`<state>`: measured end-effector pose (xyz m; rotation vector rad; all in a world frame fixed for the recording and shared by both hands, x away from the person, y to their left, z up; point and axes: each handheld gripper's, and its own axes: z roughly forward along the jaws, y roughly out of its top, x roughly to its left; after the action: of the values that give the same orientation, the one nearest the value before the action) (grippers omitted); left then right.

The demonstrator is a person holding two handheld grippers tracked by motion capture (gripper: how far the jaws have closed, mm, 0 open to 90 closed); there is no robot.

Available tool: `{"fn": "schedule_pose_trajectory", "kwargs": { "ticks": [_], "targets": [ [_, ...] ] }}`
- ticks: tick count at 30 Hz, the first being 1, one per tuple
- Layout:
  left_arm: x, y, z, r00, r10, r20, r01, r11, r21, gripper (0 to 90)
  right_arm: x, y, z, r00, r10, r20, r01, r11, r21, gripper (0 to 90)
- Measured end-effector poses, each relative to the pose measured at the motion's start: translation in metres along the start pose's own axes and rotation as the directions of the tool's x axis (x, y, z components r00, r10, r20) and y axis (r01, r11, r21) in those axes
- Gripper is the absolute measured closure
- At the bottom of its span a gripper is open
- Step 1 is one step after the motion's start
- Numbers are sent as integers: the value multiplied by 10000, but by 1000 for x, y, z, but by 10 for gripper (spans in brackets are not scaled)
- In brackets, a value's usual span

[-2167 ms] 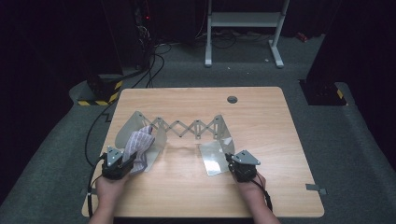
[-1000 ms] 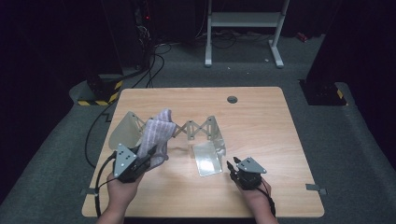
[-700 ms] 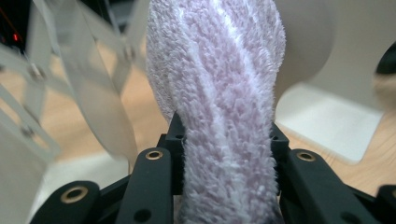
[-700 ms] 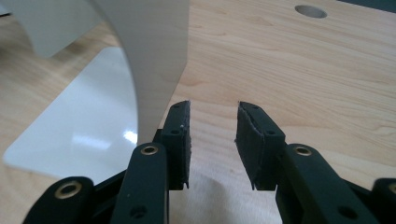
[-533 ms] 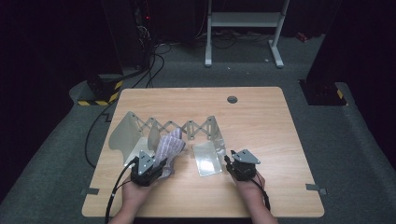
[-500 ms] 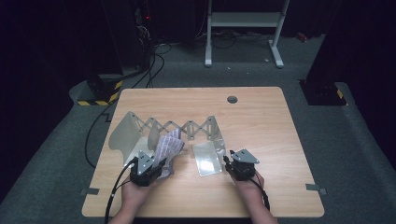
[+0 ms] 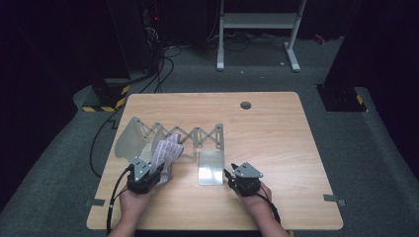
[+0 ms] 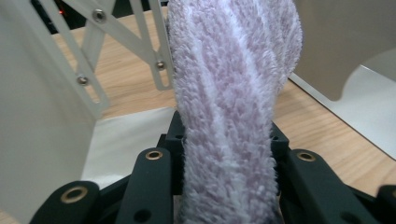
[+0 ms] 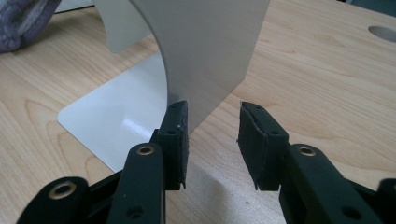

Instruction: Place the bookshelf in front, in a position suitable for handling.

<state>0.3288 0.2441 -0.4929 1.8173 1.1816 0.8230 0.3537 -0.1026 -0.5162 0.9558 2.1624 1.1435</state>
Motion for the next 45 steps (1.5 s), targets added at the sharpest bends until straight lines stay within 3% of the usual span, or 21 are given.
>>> {"fn": "schedule_pose_trajectory", "kwargs": {
  "ticks": [3,12,13,16,17,18,19,22,26,35,40,41,45],
  "targets": [
    [0,-1,0,10000,-46,39,46,10000,11,649,-2,-1,-2,9999,50,95,-49,10000,-23,616],
    [-32,4,18,9959,439,790,-459,9986,246,647,-13,-13,-18,9971,432,620,-436,9990,63,607],
    [-39,4,24,9942,646,859,-681,9969,386,646,-15,-15,-21,9961,490,729,-496,9987,65,607],
    [-45,2,33,9927,785,916,-849,9941,677,644,-16,-18,-24,9953,560,793,-568,9984,77,608],
    [-51,-1,42,9901,883,1089,-994,9898,1019,644,-18,-20,-27,9945,596,857,-608,9981,115,608],
    [-51,-1,42,9901,883,1089,-994,9898,1019,644,-18,-20,-27,9945,596,857,-608,9981,115,608],
    [-58,-4,46,9858,1168,1207,-1312,9842,1191,645,-18,-21,-28,9939,657,890,-670,9977,119,608],
    [-62,-3,47,9844,1158,1327,-1314,9846,1154,644,-19,-22,-29,9935,674,923,-688,9976,122,608],
    [-64,0,43,9829,1034,1522,-1192,9880,982,641,-19,-21,-26,9941,656,862,-671,9976,152,607],
    [-70,23,19,9810,920,1708,-932,9956,-13,638,-17,-16,-20,9960,555,699,-567,9983,162,602],
    [-70,34,10,9815,1022,1619,-971,9945,-389,637,-17,-17,-20,9960,574,687,-587,9981,167,599],
    [-70,42,5,9820,1165,1489,-1075,9919,-669,638,-17,-17,-20,9960,573,690,-585,9981,165,599],
    [-68,56,0,9816,1368,1333,-1233,9869,-1043,638,-18,-17,-21,9958,574,712,-586,9982,154,598]
  ]
}}
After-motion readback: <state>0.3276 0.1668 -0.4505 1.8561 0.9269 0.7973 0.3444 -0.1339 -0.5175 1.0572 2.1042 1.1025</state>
